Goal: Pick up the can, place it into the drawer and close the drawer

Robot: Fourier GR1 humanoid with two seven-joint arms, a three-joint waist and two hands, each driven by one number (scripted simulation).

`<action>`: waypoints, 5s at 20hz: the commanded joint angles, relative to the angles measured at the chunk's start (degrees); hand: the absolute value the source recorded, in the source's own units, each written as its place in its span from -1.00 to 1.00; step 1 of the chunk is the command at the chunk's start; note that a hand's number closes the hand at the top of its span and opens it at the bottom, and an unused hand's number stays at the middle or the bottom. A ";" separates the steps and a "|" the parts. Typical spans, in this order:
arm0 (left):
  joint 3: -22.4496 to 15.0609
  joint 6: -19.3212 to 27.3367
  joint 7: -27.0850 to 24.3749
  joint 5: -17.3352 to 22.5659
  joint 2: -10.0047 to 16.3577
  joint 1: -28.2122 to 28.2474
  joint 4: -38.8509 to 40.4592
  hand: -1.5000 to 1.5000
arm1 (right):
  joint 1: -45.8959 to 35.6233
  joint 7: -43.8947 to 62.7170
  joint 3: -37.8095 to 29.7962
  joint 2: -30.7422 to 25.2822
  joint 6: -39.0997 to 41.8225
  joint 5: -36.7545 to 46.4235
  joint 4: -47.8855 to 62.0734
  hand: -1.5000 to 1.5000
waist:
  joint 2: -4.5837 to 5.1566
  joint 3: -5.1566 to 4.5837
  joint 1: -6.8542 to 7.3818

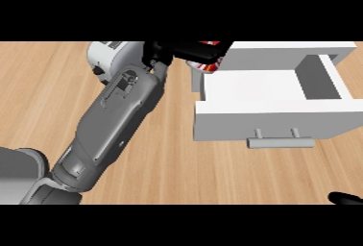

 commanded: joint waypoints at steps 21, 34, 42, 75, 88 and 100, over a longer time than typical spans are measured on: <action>-4.03 5.84 2.51 6.31 -2.84 -27.10 27.31 1.00 | -6.72 2.86 -1.77 -3.60 0.16 -3.22 1.73 -1.00 | 1.10 0.14 -3.99; -7.09 14.16 0.61 9.17 -2.84 -32.58 34.11 -1.00 | -7.03 0.79 0.69 -2.96 0.41 -0.26 4.08 -1.00 | 1.59 0.25 -5.09; -5.90 15.08 -2.52 13.42 -2.84 -31.32 34.25 -1.00 | -11.00 0.40 3.66 -9.06 3.55 5.70 1.83 -1.00 | 1.88 0.15 -5.74; -4.59 11.91 -3.62 14.44 1.73 -30.44 33.57 -1.00 | -37.75 -21.10 24.69 -7.21 -20.28 59.35 65.37 -1.00 | 0.58 0.04 1.99; -5.84 10.78 2.28 12.56 6.15 -24.57 23.96 -1.00 | -56.68 -19.70 17.63 -3.26 -40.08 65.81 93.37 -1.00 | 0.39 0.01 5.41; -7.04 6.82 4.75 11.91 11.11 -15.18 13.90 -1.00 | -70.21 -21.55 13.31 -6.55 -42.39 65.91 107.29 -1.00 | 1.03 0.00 7.24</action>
